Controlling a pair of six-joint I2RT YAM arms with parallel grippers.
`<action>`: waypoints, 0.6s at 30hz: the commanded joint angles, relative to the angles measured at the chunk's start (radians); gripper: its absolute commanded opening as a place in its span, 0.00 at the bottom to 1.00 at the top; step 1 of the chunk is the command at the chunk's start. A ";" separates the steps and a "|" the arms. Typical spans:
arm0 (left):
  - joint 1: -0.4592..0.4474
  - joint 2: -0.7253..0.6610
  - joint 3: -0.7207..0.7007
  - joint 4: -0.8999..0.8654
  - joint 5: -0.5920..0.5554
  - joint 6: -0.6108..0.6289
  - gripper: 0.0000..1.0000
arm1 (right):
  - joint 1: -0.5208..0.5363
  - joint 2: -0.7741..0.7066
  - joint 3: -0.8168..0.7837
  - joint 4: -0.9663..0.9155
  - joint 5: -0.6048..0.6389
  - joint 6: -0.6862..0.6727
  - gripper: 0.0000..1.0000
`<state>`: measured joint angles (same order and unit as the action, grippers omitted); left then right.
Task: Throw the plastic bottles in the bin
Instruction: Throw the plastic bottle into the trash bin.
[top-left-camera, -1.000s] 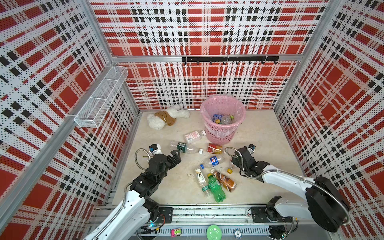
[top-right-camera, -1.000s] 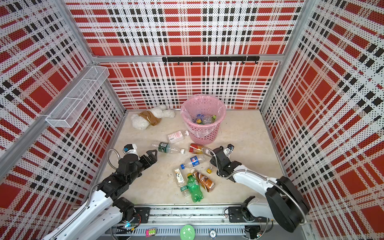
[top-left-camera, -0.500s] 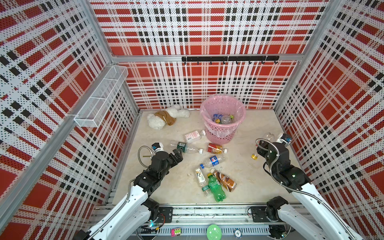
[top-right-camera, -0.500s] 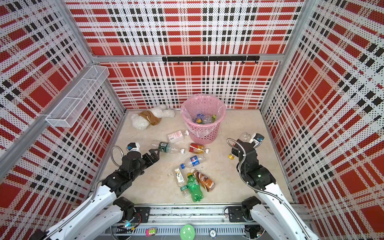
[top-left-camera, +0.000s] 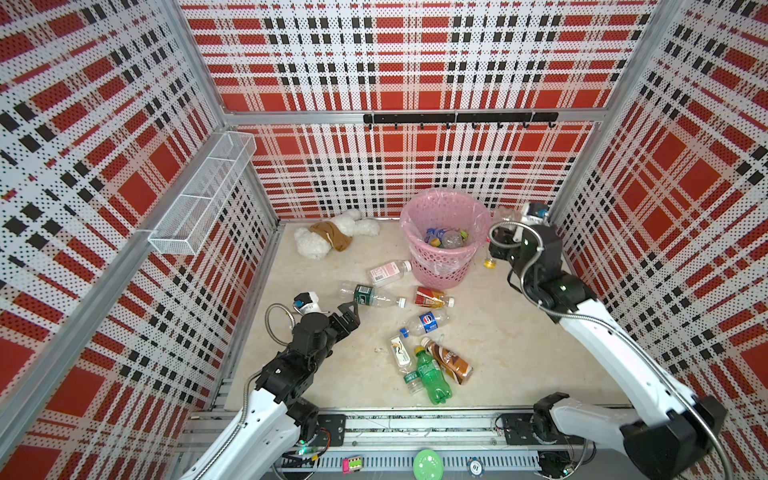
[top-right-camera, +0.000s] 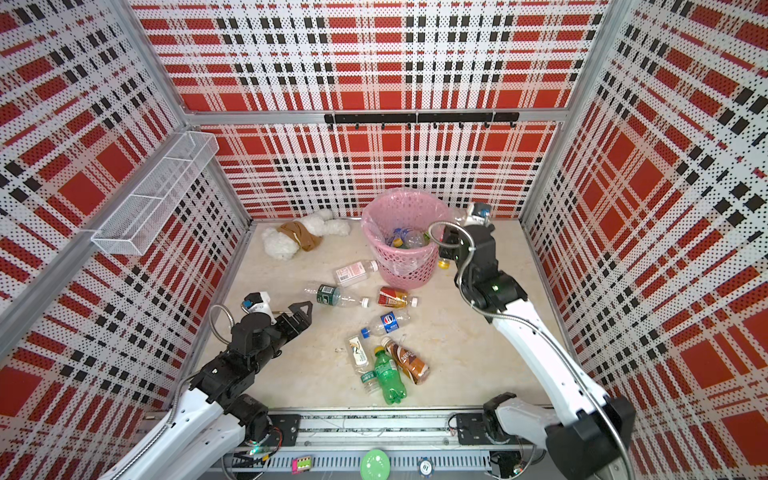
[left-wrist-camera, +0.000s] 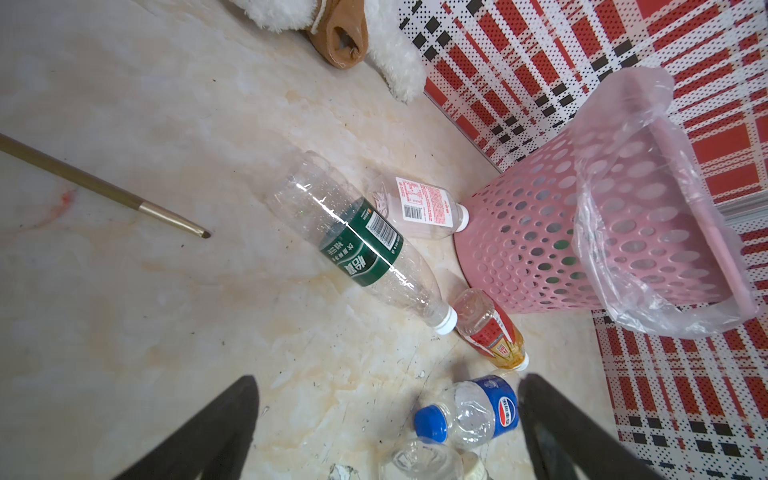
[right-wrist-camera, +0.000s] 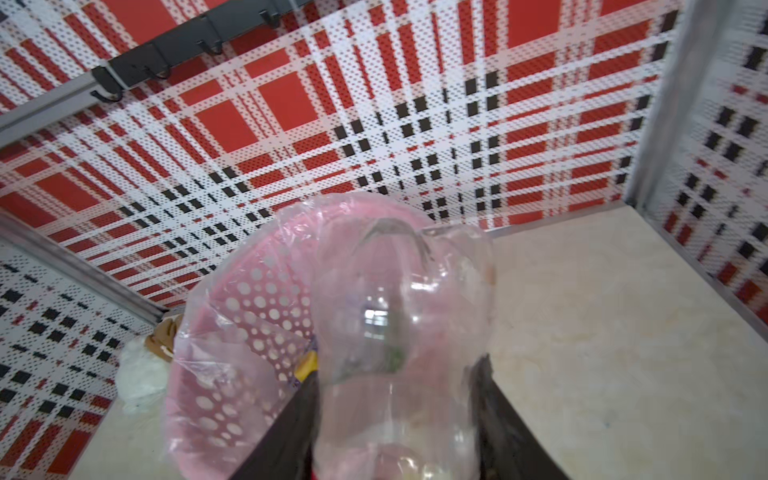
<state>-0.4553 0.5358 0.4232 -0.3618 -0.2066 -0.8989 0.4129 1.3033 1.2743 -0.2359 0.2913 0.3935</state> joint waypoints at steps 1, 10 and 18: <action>0.008 -0.056 -0.034 -0.055 -0.018 -0.040 0.99 | 0.001 0.119 0.129 0.081 -0.103 -0.053 0.53; 0.015 -0.129 -0.041 -0.133 -0.019 -0.052 0.99 | 0.001 0.415 0.464 0.045 -0.155 -0.100 0.53; 0.020 -0.138 -0.049 -0.126 -0.023 -0.055 0.99 | -0.003 0.488 0.504 0.041 -0.140 -0.099 0.55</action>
<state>-0.4446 0.3935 0.3794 -0.4904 -0.2176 -0.9463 0.4137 1.7756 1.7363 -0.2276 0.1520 0.3107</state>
